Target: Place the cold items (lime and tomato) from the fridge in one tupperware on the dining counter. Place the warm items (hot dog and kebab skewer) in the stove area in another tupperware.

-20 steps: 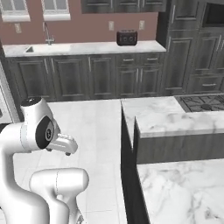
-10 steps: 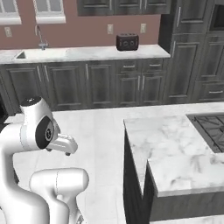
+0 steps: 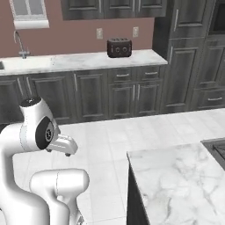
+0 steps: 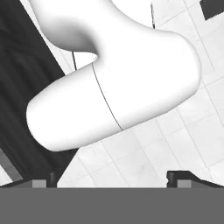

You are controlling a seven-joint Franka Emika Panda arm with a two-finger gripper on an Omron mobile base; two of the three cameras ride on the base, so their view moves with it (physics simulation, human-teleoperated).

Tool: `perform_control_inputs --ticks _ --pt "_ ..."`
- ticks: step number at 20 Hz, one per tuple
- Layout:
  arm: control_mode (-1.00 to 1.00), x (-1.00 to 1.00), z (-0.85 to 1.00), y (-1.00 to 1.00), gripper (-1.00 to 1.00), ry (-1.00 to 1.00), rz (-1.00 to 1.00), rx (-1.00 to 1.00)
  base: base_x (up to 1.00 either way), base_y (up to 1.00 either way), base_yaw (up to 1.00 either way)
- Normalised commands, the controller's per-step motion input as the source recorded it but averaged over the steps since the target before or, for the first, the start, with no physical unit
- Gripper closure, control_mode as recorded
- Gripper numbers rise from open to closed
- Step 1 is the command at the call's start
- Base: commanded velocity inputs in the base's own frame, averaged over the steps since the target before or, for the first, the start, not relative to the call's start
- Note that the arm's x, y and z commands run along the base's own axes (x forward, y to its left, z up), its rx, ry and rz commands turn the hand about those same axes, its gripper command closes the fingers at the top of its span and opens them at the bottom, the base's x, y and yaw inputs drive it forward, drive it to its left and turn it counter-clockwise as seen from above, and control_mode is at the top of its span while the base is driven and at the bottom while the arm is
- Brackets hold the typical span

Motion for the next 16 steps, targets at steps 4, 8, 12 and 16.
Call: perform_control_inputs --ticks 4,8,12,16 --pt "1.0 0.0 0.0 0.0 -1.0 0.0 0.0 0.0 0.91 0.46 -0.31" --pt "1.0 0.0 0.0 0.0 -1.0 0.0 0.0 0.0 0.72 0.32 -0.44" --pt "1.0 0.0 0.0 0.0 -1.0 0.0 0.0 0.0 0.69 0.29 -0.53" --pt "1.0 0.0 0.0 0.0 -1.0 0.0 0.0 0.0 0.78 0.39 -0.56"
